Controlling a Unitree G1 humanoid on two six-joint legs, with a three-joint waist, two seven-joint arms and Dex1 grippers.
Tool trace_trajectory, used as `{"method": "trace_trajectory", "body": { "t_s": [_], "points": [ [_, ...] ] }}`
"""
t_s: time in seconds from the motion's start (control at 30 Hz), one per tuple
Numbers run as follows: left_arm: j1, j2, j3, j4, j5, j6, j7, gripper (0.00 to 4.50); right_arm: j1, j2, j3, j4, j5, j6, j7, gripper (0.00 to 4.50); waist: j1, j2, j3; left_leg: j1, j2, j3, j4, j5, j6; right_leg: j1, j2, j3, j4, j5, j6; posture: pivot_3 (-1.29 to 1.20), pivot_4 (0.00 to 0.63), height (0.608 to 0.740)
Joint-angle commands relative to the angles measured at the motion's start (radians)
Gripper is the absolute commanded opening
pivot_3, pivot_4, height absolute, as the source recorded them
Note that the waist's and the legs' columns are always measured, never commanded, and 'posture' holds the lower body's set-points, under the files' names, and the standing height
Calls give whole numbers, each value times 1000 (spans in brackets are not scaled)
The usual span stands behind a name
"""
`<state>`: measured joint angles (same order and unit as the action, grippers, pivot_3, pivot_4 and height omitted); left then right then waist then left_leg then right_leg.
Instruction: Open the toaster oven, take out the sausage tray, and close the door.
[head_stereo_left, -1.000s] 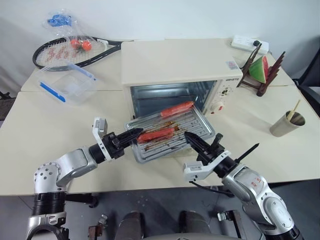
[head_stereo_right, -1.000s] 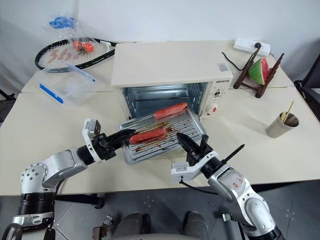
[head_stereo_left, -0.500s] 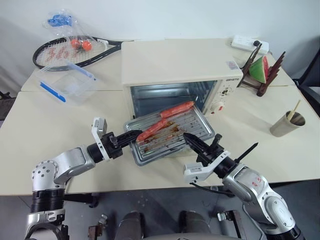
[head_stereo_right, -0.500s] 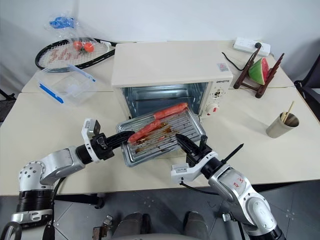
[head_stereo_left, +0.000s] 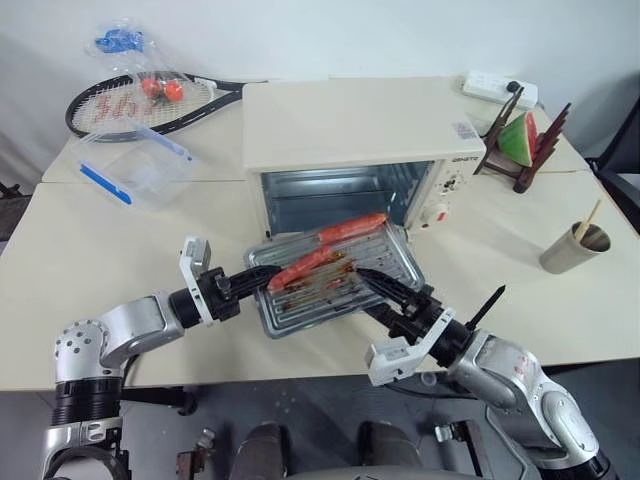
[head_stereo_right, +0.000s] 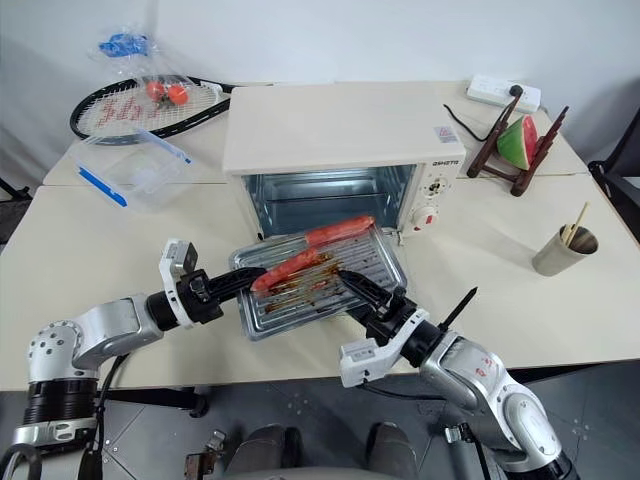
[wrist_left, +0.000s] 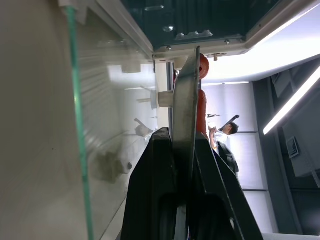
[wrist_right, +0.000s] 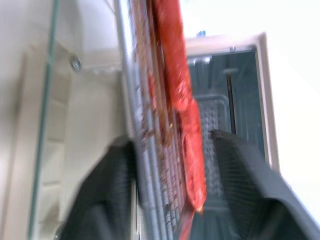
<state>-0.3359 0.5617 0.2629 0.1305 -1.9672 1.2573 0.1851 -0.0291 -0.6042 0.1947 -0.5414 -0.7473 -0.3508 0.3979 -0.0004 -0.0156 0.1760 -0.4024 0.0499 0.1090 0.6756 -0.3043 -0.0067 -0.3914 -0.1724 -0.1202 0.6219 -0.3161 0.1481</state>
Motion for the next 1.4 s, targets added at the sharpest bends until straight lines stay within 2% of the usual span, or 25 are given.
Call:
{"method": "trace_trajectory", "body": {
  "t_s": [0.03,0.1,0.27,0.37,0.47,0.67,0.9,1.2,1.4],
  "points": [
    [-22,16,14,13,-5,18,-13,0,22,-70,-28,-29,186,-45,83,3801,0,0,0,0,0,0,0,0,0,0,0,0,0,0,0,0,150,740],
    [-30,18,15,29,-5,31,-18,0,45,-124,-34,-17,306,-68,140,4453,0,0,0,0,0,0,0,0,0,1,0,0,0,0,0,0,150,740],
    [-42,27,22,66,-5,68,-40,0,92,-275,-103,28,700,-64,324,4453,0,0,0,0,0,0,0,0,1,2,0,0,-1,0,0,0,150,740],
    [-17,52,29,57,-5,99,-80,0,76,-336,-207,64,891,96,412,4453,1,0,0,1,0,-1,1,0,1,2,0,0,-1,0,0,0,150,740],
    [20,78,46,49,-5,108,-108,0,34,-369,-280,108,1010,240,463,4453,-1,0,0,1,0,-2,1,0,1,2,0,0,-1,0,0,0,150,740],
    [131,110,118,27,-5,104,-154,0,5,-385,-323,190,1073,310,568,4453,1,0,0,2,0,-2,0,-1,1,1,0,1,-1,0,0,0,150,740],
    [317,99,273,-82,-5,57,-183,0,-102,-376,-306,404,1029,245,660,4453,-1,0,0,2,0,-1,0,-1,1,1,0,2,-1,0,0,0,150,740],
    [585,14,464,-260,-5,-37,-234,0,-248,-306,-203,641,947,147,729,4453,-4,0,0,2,1,3,0,-1,1,1,0,4,-1,0,0,0,150,740],
    [718,-61,539,-365,-5,-118,-244,0,-274,-293,-178,740,914,105,755,4453,0,1,0,2,1,5,1,-1,2,0,0,4,-2,0,0,0,150,740]
  ]
}}
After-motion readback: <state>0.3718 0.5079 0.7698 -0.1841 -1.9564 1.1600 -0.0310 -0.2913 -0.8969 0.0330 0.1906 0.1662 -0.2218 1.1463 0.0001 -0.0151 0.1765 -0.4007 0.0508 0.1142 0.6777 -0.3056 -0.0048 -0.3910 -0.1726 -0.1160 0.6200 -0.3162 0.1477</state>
